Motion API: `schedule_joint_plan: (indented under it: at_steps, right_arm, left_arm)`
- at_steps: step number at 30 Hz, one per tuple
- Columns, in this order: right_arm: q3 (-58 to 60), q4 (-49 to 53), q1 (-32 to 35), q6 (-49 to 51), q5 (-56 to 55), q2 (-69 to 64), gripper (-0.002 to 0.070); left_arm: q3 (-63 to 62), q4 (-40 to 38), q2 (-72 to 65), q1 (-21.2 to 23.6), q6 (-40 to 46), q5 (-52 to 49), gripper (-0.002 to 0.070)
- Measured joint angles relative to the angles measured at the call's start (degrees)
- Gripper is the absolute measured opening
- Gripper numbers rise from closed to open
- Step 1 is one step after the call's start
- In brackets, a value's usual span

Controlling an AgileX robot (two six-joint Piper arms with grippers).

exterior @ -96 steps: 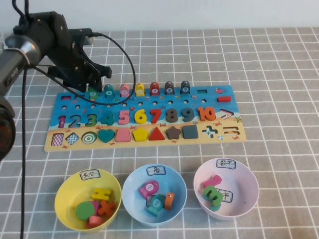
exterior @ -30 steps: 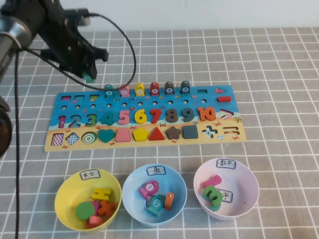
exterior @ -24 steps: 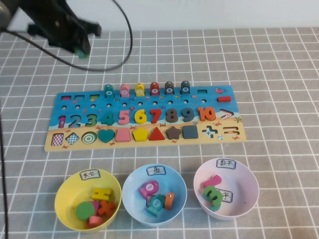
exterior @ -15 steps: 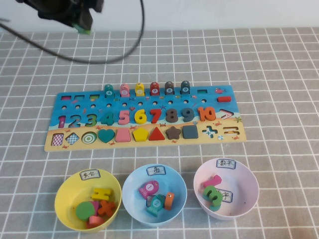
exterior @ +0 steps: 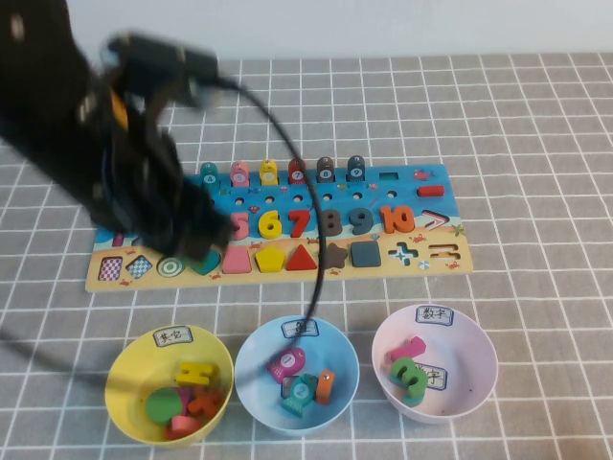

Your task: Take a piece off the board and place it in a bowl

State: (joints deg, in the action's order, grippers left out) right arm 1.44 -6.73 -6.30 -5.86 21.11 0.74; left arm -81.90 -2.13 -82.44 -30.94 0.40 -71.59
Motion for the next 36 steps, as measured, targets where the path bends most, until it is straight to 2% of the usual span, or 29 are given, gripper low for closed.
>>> schedule_joint_plan:
  at_steps: [8,15,22,28,36]
  right_arm:
    - [0.00,0.00,0.00,0.00,0.00,0.00,-0.0018]
    - [0.00,0.00,0.00,0.00,0.00,0.00,-0.0018]
    - [0.00,0.00,0.00,0.00,0.00,0.00,-0.0018]
    - [0.00,0.00,0.00,0.00,0.00,0.00,-0.0018]
    - [0.00,0.00,0.00,0.00,0.00,0.00,-0.0018]
  left_arm:
    - [14.53,-0.22,3.61,-6.85,-3.22,1.93,0.0193]
    - [23.04,-0.22,3.61,-11.72,-4.42,15.33,0.0193]
    - [23.35,-0.22,3.61,-12.06,-7.93,21.47,0.0193]
    - [23.35,-0.96,2.67,-12.06,-14.21,21.23,0.0193]
    - [23.35,-3.55,-0.92,-12.06,-16.47,21.35,0.0193]
